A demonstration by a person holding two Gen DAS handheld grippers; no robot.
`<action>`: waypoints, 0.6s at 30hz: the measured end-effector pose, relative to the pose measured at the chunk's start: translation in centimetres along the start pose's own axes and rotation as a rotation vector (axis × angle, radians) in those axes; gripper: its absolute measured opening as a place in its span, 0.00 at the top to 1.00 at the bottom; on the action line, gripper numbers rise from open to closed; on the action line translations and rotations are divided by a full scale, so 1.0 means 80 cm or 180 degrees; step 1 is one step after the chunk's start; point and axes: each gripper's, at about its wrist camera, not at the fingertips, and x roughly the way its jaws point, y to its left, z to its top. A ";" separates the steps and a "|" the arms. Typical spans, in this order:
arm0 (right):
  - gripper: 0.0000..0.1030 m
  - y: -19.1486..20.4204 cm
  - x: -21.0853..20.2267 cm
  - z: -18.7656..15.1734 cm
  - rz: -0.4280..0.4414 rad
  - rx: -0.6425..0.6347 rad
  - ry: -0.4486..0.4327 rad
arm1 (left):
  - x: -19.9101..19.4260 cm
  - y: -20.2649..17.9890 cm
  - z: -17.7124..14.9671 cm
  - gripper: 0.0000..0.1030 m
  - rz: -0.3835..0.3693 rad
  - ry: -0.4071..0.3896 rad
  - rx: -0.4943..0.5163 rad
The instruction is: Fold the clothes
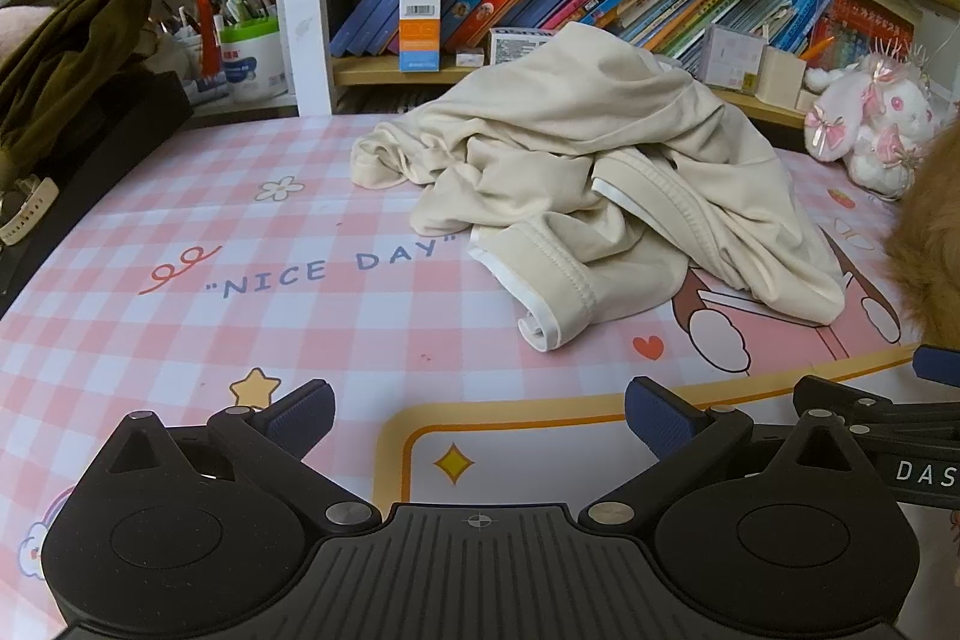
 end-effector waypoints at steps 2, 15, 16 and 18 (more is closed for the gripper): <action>0.00 0.000 0.000 0.000 -0.0001 0.0001 0.0001 | 0.000 0.000 0.000 0.00 0.0001 0.0001 0.0002; 0.00 0.000 -0.001 0.000 0.0004 0.0011 0.0001 | 0.000 0.000 0.001 0.00 0.0040 0.0016 0.0005; 0.00 0.000 -0.001 -0.001 0.0004 0.0011 0.0002 | 0.000 0.000 0.001 0.00 0.0041 0.0018 0.0003; 0.00 0.000 -0.001 -0.001 0.0005 0.0016 0.0005 | -0.001 0.000 0.001 0.00 0.0044 0.0023 0.0001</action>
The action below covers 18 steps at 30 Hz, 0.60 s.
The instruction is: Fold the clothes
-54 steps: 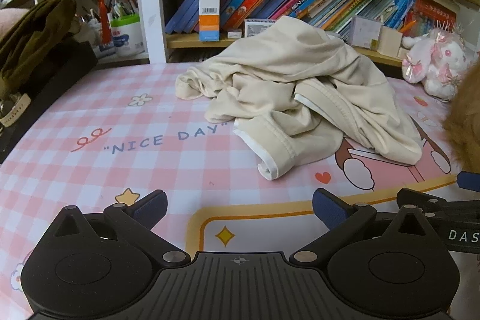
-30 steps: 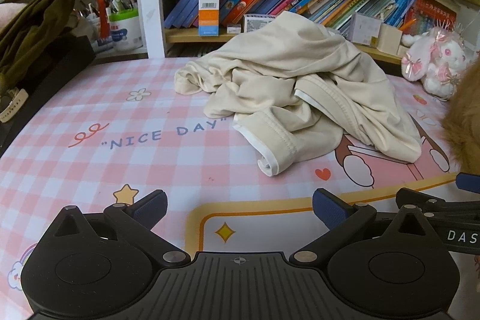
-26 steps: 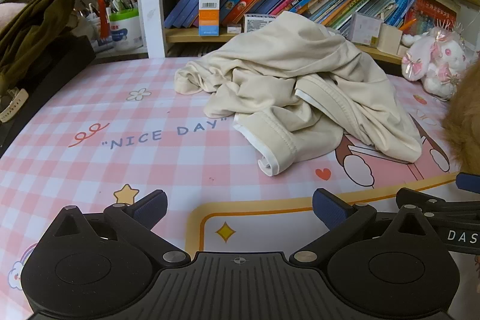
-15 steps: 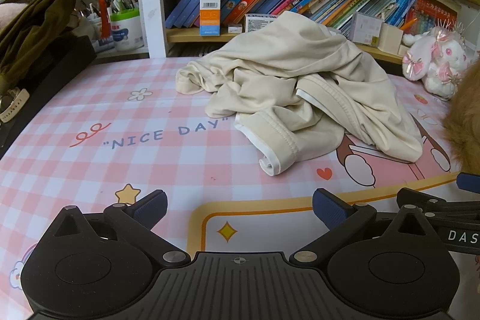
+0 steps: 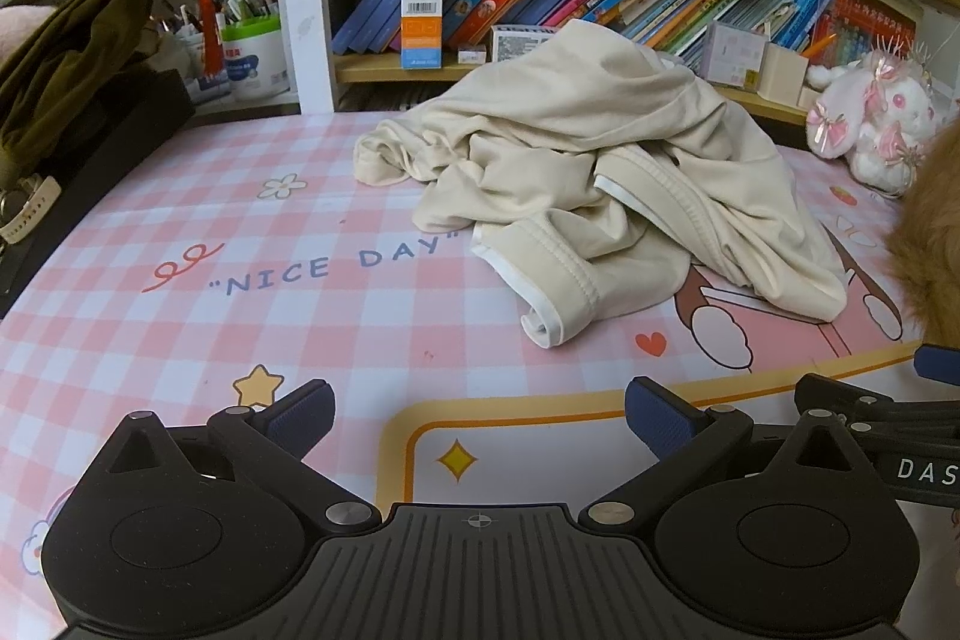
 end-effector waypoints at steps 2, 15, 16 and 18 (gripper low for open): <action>0.00 0.000 0.000 0.000 0.0001 0.0004 0.0003 | 0.000 0.000 0.000 0.00 0.0003 0.0005 -0.0002; 0.00 0.000 0.001 -0.002 0.0009 0.0019 0.0027 | 0.001 0.000 -0.002 0.00 0.0012 0.0043 0.0003; 0.00 0.000 0.001 -0.002 0.0009 0.0020 0.0029 | 0.001 0.000 -0.002 0.00 0.0012 0.0045 0.0003; 0.00 -0.001 0.001 -0.002 0.0011 0.0022 0.0032 | 0.001 0.000 -0.002 0.00 0.0011 0.0046 0.0003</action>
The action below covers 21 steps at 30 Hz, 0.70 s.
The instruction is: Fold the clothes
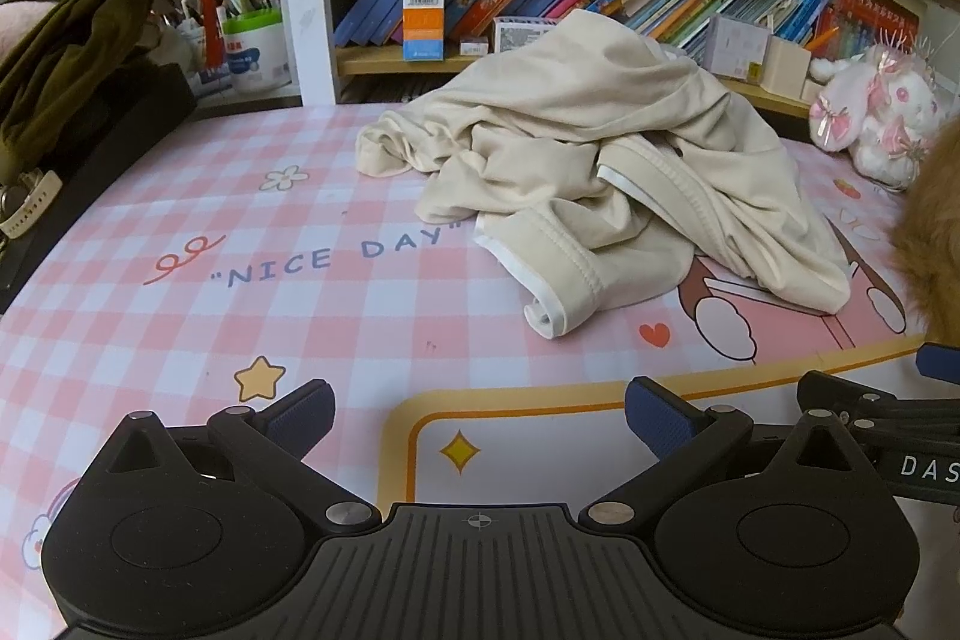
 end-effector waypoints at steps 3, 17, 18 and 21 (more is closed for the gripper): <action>0.00 0.000 0.000 0.000 0.0001 0.0002 0.0005 | 0.000 0.000 0.000 0.00 0.0002 0.0002 0.0000; 0.00 0.000 0.001 -0.002 0.0047 0.0006 0.0037 | 0.002 -0.004 -0.001 0.00 0.0011 0.0036 0.0029; 0.00 0.000 0.002 -0.002 0.0060 0.0005 0.0044 | 0.001 -0.003 -0.001 0.00 -0.0026 0.0042 0.0019; 0.00 0.000 0.003 -0.003 0.0083 0.0009 0.0063 | -0.002 -0.002 -0.002 0.00 -0.0129 0.0026 -0.0039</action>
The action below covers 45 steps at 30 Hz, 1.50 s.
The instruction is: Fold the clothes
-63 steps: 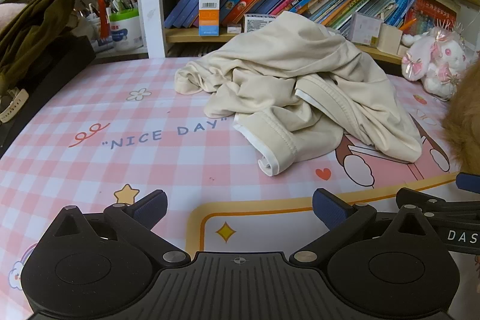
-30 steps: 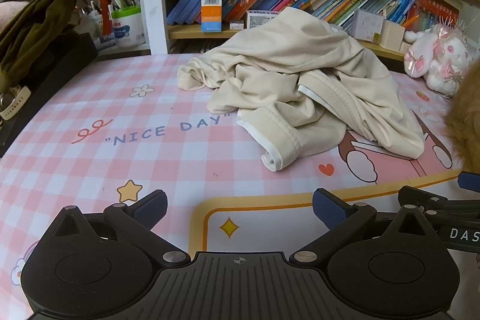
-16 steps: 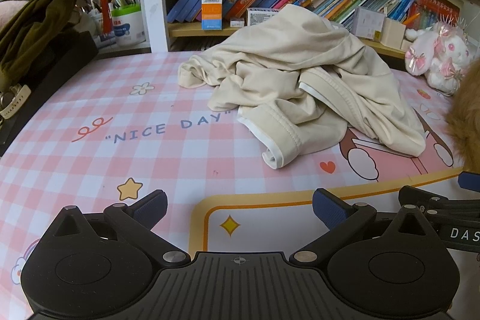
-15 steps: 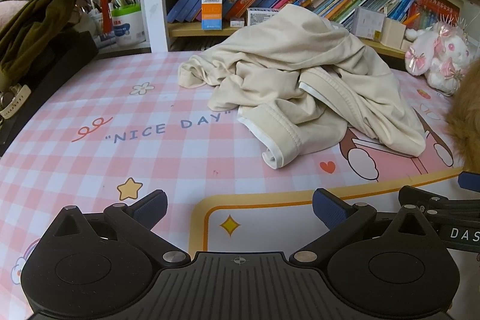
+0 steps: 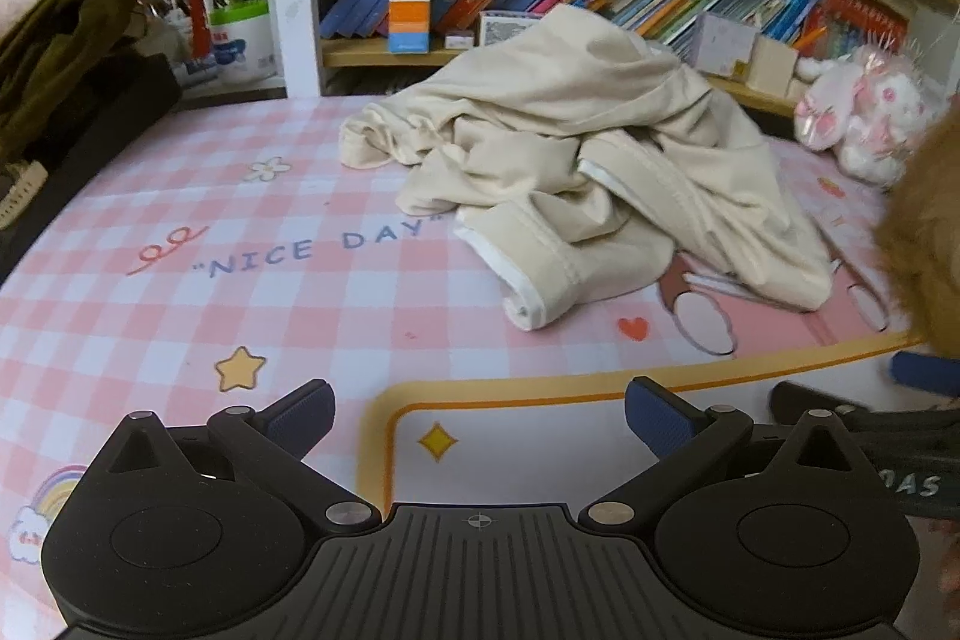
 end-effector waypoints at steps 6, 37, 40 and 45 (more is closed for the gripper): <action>0.00 -0.002 0.002 -0.001 0.0023 0.0011 0.0036 | 0.001 -0.005 -0.002 0.00 0.0049 0.0032 0.0027; 0.00 -0.018 0.038 0.014 0.0495 -0.0495 0.0198 | 0.034 -0.019 0.016 0.00 0.0328 0.0129 -0.0233; 0.02 -0.021 0.043 0.020 0.0567 -0.0603 0.0186 | 0.044 -0.020 0.027 0.00 0.0325 0.0104 -0.0276; 0.06 -0.026 0.052 0.041 0.0555 -0.1018 -0.0013 | 0.062 -0.025 0.045 0.00 0.0326 0.0071 -0.0317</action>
